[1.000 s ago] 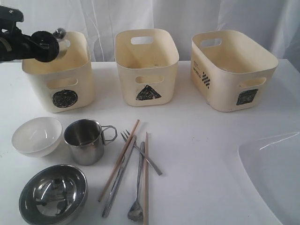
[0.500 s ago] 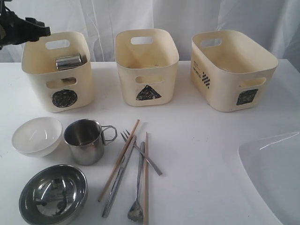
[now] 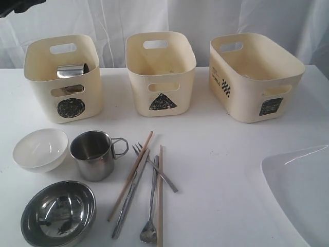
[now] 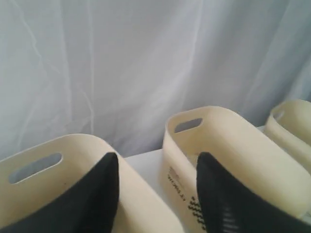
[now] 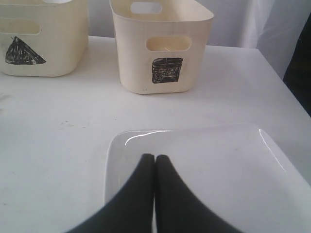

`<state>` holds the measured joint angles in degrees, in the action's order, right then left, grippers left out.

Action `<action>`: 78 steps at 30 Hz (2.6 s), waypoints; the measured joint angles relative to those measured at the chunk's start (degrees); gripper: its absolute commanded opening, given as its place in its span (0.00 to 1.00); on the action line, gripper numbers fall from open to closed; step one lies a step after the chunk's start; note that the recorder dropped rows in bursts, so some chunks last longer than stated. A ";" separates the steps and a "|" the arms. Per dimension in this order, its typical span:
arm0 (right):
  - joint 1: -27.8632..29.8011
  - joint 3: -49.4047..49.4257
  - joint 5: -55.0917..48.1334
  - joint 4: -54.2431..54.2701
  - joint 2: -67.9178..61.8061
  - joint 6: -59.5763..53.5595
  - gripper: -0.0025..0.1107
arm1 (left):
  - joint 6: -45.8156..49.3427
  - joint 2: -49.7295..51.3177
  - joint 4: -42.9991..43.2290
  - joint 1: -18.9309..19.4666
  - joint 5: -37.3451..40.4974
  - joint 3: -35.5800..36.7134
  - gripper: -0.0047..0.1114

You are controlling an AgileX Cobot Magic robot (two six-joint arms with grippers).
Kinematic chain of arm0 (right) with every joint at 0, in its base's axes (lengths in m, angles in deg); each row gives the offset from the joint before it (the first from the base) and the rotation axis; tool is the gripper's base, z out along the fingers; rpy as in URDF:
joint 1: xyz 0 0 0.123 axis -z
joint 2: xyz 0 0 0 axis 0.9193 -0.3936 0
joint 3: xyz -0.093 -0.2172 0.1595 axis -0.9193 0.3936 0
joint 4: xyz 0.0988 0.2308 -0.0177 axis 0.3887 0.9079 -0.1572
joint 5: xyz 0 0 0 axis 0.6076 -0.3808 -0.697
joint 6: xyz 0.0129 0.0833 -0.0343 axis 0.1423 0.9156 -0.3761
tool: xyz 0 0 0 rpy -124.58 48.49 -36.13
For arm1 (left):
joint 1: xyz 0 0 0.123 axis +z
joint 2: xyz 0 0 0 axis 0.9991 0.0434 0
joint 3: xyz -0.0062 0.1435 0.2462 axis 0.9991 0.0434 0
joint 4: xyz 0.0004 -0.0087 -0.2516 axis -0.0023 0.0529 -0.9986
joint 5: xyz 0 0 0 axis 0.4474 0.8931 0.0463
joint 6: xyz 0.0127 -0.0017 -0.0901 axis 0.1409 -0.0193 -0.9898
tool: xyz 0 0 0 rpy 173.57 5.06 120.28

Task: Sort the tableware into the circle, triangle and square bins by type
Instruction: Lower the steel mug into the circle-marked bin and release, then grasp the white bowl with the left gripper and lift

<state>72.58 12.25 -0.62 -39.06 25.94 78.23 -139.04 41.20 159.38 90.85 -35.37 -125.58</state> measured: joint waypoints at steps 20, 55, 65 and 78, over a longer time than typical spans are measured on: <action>0.00 0.00 0.00 0.00 0.00 0.00 0.02 | 73.75 -12.40 -39.30 11.34 74.86 14.33 0.04; 0.00 0.00 0.00 0.00 0.00 0.00 0.02 | 139.64 7.79 -137.14 8.66 76.65 22.50 0.57; 0.00 0.00 0.00 0.00 0.00 0.00 0.02 | 139.64 11.01 -139.48 8.66 73.03 22.50 0.08; 0.00 0.00 0.00 0.00 0.00 0.00 0.02 | 139.84 6.56 -138.81 8.66 76.46 20.33 0.04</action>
<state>72.58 12.25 -0.62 -39.06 25.94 78.23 0.81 47.76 20.57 99.51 41.08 -105.24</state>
